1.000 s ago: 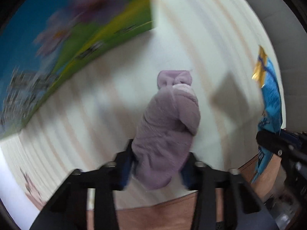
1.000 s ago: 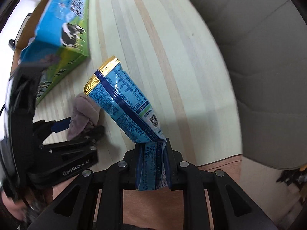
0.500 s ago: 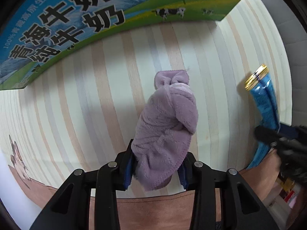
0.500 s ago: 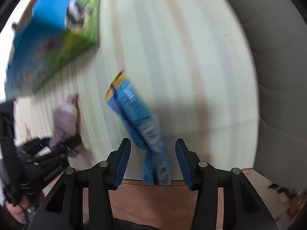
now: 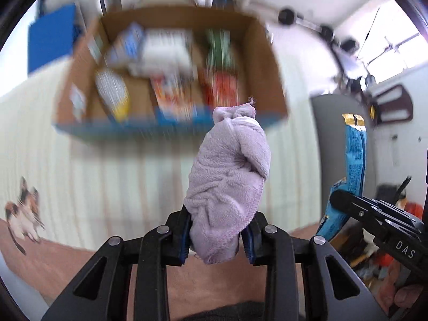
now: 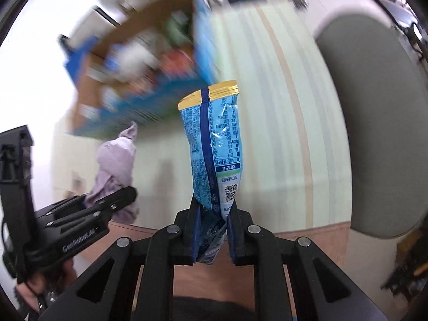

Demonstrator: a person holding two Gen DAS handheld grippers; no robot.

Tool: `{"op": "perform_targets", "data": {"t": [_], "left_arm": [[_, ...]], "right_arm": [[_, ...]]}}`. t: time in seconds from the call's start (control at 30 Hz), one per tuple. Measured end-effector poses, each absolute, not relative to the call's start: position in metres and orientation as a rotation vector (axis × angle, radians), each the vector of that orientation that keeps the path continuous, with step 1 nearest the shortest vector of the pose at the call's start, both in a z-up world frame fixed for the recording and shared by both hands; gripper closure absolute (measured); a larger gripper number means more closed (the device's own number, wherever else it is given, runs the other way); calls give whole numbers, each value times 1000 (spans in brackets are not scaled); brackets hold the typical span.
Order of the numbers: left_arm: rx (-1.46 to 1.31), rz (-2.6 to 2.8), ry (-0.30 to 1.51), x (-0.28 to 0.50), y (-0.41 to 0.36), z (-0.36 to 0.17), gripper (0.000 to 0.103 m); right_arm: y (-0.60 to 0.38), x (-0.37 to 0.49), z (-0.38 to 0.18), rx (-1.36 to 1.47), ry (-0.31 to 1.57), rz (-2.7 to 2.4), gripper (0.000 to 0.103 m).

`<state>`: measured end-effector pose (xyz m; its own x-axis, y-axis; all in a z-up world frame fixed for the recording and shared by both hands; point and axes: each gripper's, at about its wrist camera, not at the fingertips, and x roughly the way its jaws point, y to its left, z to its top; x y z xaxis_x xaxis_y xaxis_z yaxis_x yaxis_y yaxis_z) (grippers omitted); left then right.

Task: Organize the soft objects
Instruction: 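Carry the towel and wrapper into the box and open both grippers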

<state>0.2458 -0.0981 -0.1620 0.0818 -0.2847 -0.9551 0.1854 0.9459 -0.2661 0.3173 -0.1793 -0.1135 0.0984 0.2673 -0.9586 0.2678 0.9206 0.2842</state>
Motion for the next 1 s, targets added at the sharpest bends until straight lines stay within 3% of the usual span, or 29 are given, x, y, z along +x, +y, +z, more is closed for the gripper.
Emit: {"op": "perform_targets", "data": {"t": [0.13,0.3,0.5,0.7,0.83,0.87,0.9,0.93,0.97,1.0], "left_arm": [[-69,-313,1370,299,-80,-132,75],[-55,-248,1427,363,-68,-161,75],[26,-187,1588,411,-67,-245,74],[47,-162,1671,430,-68,-287,74],[-17,-184,1734,437,-65,-303,56],[-47,-198,1730,438,-63,-303,44],[-62,-205,1717,439,-62,-301,38],[-67,-195,1705,440,-60,-300,29],[-64,-190,1699,441,-58,-298,27],[-62,-189,1697,440,-58,-297,27]], "right_arm": [[-180,366,-57,364,1401,5,85],[-166,438,-51,192,1394,-23,85],[-151,520,-95,2,1505,-85,85],[-142,547,-152,-120,1625,-146,85],[-139,559,-184,-187,1699,-171,84],[-139,561,-194,-184,1747,-166,82],[-138,563,-201,-168,1769,-159,67],[-138,564,-204,-133,1781,-142,44],[-137,566,-206,-112,1779,-125,32],[-135,567,-204,-98,1768,-124,30]]}}
